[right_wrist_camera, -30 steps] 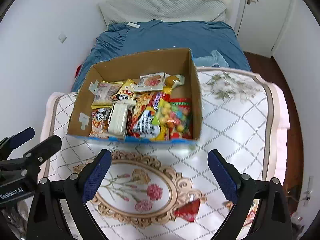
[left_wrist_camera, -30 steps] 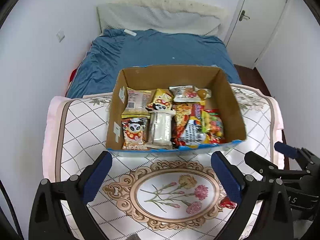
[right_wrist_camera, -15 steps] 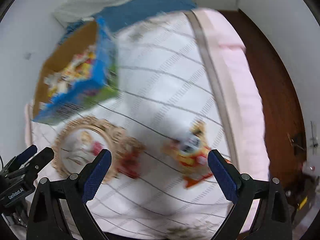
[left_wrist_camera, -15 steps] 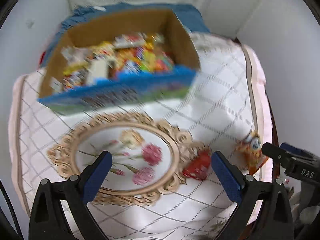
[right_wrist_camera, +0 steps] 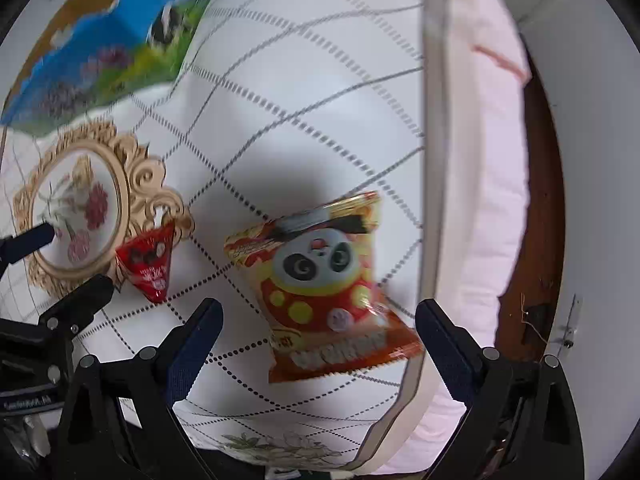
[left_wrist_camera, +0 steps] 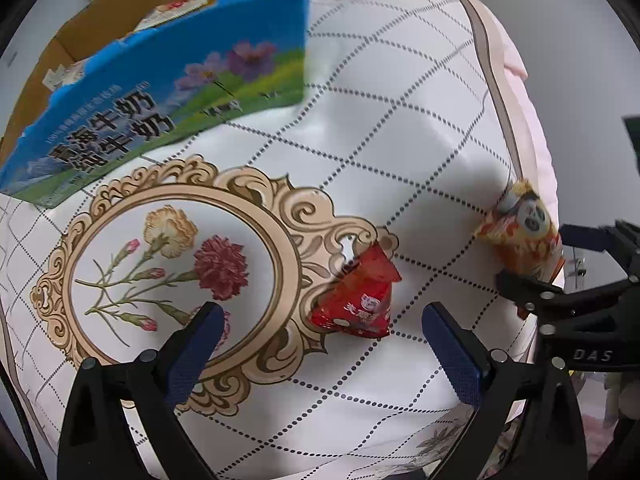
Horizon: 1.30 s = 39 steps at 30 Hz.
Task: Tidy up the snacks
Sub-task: 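Grasp the red triangular candy packet with left tool while right tool grasps the panda packet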
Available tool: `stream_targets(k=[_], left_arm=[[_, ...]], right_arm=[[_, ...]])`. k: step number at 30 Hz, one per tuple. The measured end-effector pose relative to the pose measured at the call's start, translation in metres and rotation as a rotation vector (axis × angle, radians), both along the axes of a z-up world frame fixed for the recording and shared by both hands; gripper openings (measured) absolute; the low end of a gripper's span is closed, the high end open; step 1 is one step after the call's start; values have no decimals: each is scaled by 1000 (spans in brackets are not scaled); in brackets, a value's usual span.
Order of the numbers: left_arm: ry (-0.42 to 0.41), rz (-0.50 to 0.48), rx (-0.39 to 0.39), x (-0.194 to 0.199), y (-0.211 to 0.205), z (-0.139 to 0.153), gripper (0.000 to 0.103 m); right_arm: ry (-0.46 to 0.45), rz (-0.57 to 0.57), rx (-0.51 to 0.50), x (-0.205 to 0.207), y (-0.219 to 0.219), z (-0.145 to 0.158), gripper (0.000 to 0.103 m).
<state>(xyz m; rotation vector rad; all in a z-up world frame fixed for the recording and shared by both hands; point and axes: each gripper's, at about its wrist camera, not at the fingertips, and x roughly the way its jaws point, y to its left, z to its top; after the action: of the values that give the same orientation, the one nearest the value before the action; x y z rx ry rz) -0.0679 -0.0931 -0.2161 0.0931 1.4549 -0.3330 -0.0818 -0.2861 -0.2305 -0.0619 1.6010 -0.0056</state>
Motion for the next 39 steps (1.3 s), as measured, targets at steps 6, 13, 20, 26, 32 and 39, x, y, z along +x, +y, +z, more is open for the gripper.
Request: stream_targets(k=[6, 13, 20, 26, 32, 39], left_arm=[[7, -34, 30, -1, -15, -15, 101], [14, -79, 46, 2, -42, -34, 98], [58, -78, 32, 3, -56, -58, 46], [40, -30, 37, 1, -26, -44, 39], [-3, 60, 91, -13, 40, -18, 39], [6, 212, 170, -8, 120, -25, 39]], right_arm=[[-2, -68, 6, 4, -17, -12, 85], [-4, -204, 77, 1, -50, -18, 70], [0, -221, 85, 0, -57, -26, 70], [-59, -221, 128, -13, -25, -10, 57], [-82, -193, 284, -17, 42, 1, 57], [-42, -148, 346, 5, 140, -24, 57]])
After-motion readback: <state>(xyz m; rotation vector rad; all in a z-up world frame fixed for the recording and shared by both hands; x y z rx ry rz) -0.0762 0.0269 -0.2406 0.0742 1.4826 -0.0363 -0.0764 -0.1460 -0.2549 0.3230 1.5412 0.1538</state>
